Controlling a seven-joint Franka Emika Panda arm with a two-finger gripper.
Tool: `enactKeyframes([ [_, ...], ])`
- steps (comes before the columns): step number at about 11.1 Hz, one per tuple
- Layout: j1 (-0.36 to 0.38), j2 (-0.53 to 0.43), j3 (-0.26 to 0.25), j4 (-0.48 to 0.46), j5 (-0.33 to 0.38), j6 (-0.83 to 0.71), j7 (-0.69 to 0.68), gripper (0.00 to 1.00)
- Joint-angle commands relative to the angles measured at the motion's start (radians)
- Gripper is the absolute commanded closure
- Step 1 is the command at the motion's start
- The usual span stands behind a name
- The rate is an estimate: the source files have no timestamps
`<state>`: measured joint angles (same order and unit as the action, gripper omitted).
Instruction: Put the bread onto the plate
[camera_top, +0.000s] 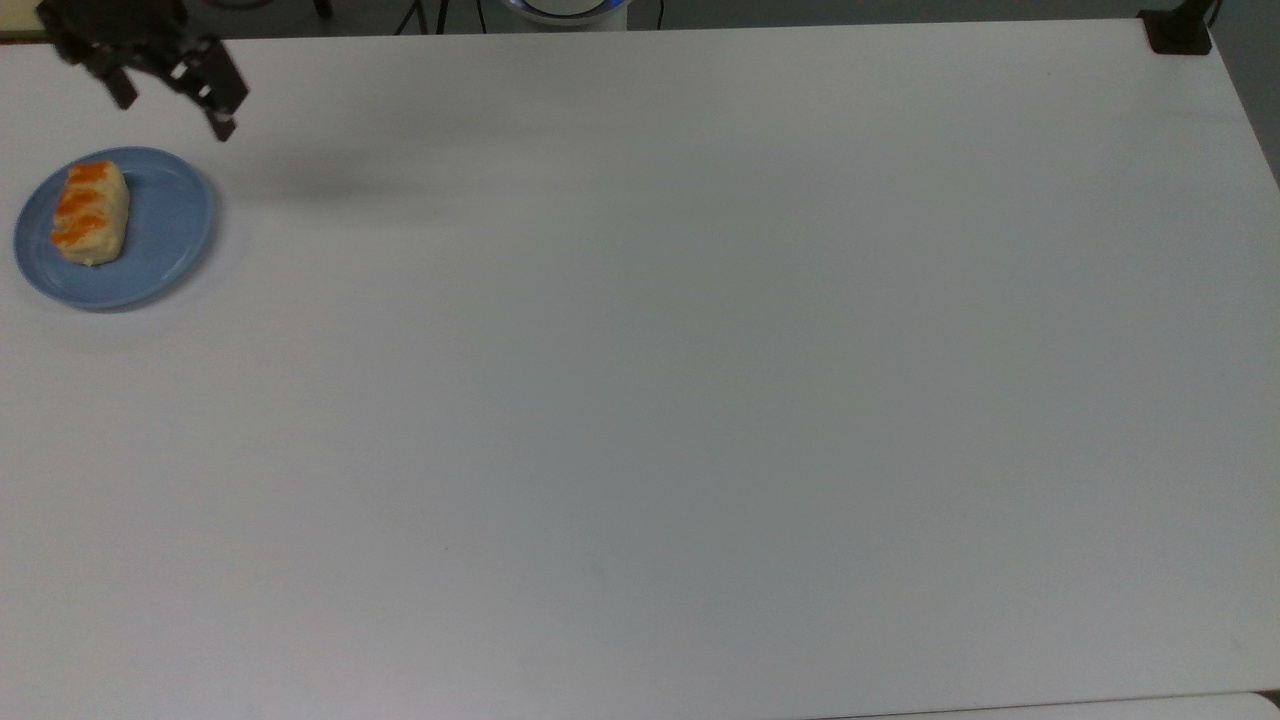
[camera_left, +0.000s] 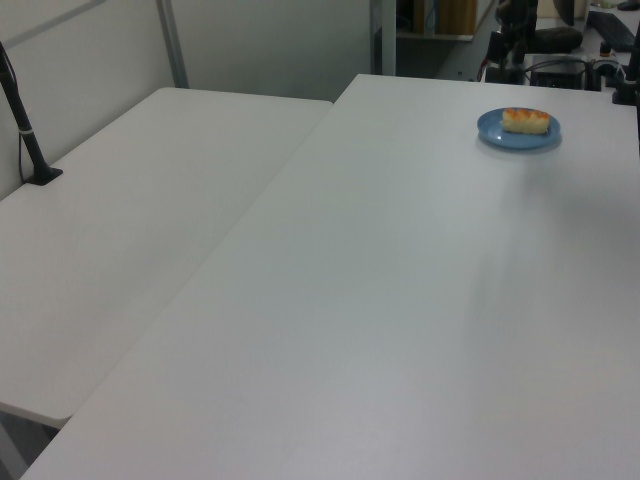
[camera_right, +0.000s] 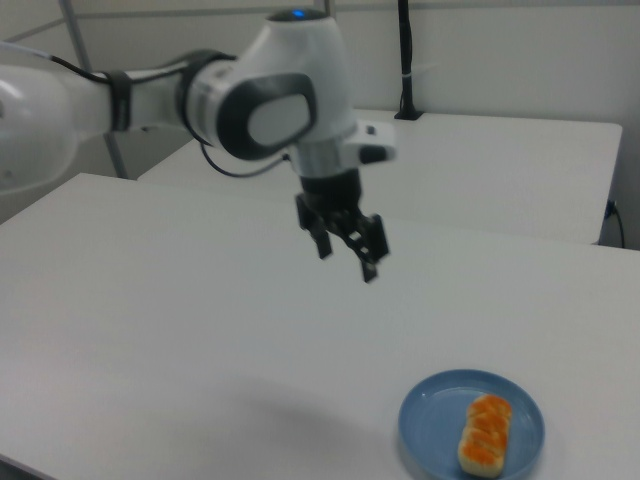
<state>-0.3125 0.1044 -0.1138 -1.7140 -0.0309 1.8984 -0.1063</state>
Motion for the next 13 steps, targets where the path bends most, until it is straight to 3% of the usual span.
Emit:
enactKeyframes([
  [1,0.143,-0.083,-0.023,-0.003,0.014,-0.094,0.205,0.0],
  [4,0.258,-0.092,-0.011,0.033,0.014,-0.128,0.405,0.0],
  [5,0.276,-0.097,0.009,0.031,0.008,-0.148,0.393,0.0],
  [7,0.241,-0.095,0.091,0.04,-0.004,-0.15,0.282,0.0],
  [10,0.231,-0.101,0.097,0.093,0.002,-0.218,0.134,0.0],
  [13,0.23,-0.107,0.097,0.116,0.009,-0.229,0.138,0.0],
])
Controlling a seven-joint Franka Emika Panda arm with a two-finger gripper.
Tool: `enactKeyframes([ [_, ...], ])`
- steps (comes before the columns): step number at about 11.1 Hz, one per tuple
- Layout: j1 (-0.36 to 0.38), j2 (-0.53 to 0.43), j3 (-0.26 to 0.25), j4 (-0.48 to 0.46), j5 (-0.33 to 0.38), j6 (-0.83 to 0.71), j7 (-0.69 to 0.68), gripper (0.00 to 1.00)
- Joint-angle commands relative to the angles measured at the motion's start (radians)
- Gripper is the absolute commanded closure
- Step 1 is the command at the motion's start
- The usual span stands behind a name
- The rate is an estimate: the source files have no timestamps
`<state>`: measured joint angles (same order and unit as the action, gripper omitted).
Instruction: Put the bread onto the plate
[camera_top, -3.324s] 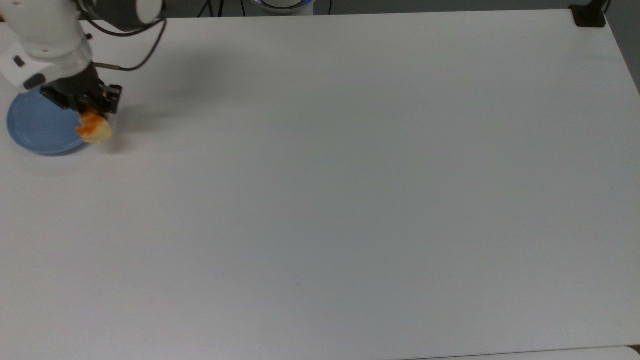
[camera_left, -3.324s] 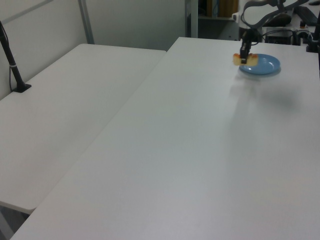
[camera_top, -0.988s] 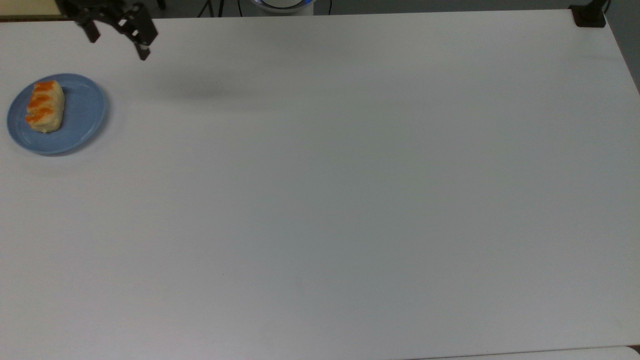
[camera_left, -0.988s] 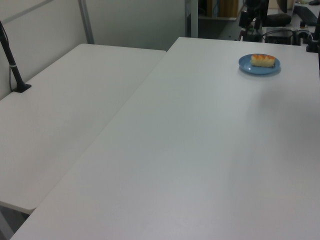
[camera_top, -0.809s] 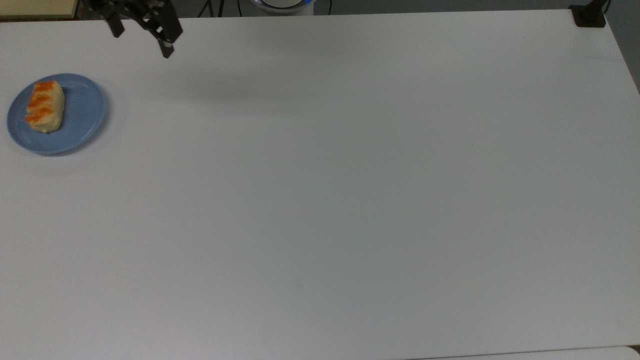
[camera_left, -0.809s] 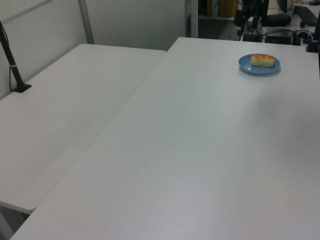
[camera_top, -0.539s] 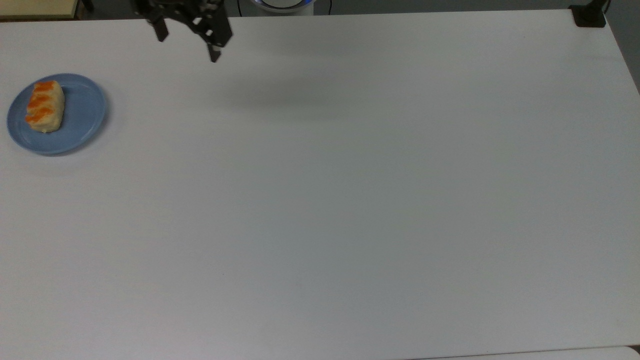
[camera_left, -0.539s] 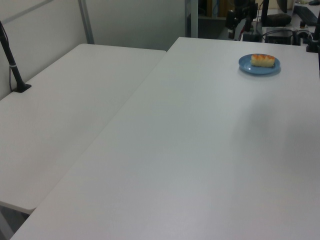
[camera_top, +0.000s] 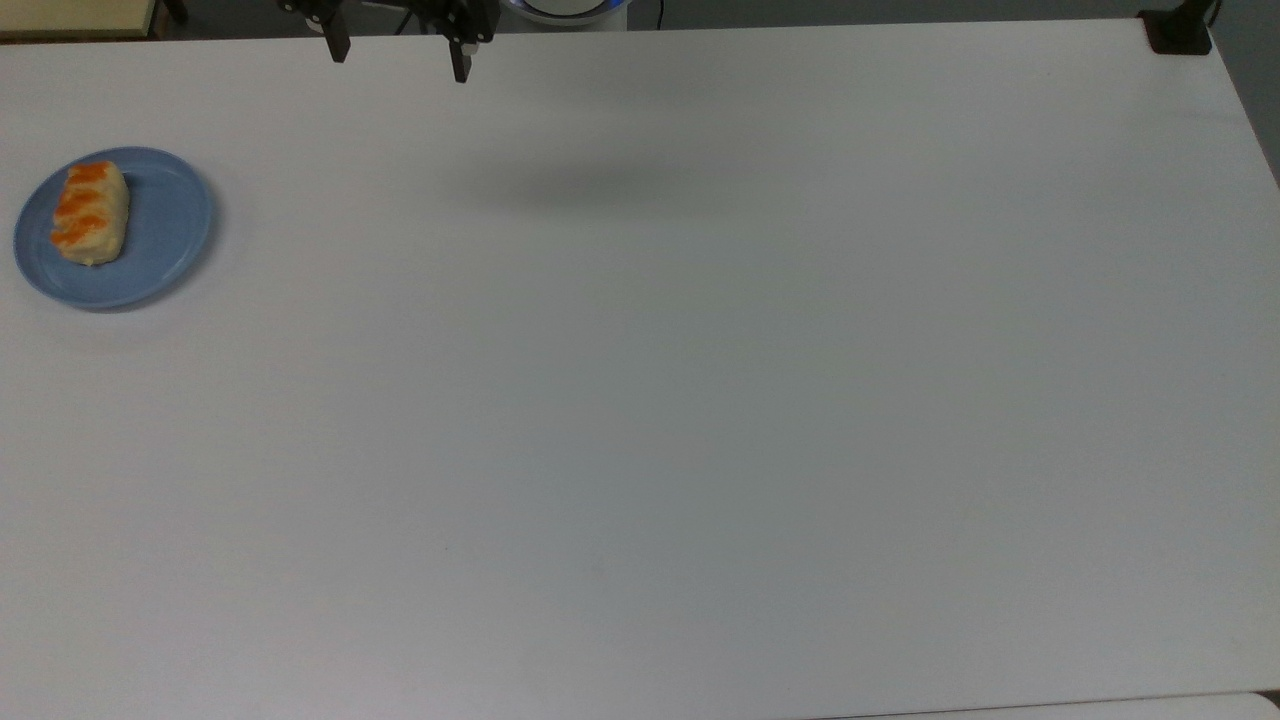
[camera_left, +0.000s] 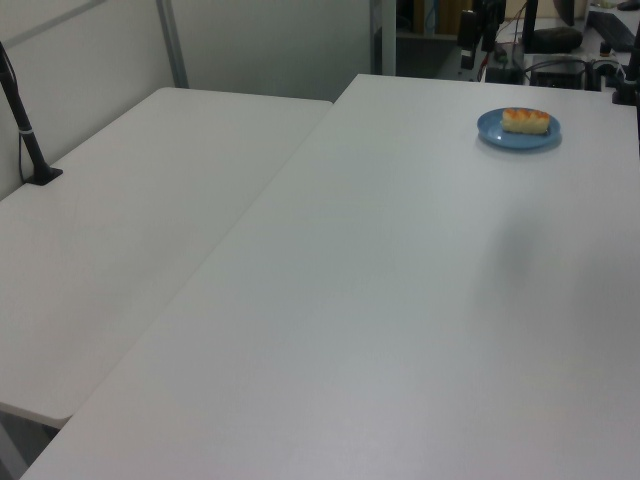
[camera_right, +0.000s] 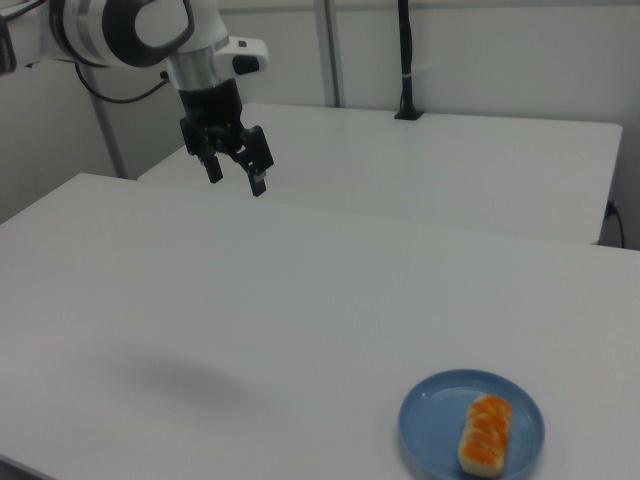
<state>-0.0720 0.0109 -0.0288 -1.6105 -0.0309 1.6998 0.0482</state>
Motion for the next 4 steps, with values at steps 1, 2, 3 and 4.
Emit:
enactKeyframes([
  [1,-0.012,-0.014,0.012,0.011,0.009,-0.031,-0.018,0.0],
  [2,-0.012,-0.014,0.01,0.008,0.006,-0.031,-0.027,0.0],
  [3,-0.011,-0.012,0.01,0.007,0.006,-0.029,-0.028,0.0],
  [4,-0.011,-0.012,0.01,0.007,0.006,-0.029,-0.031,0.0],
])
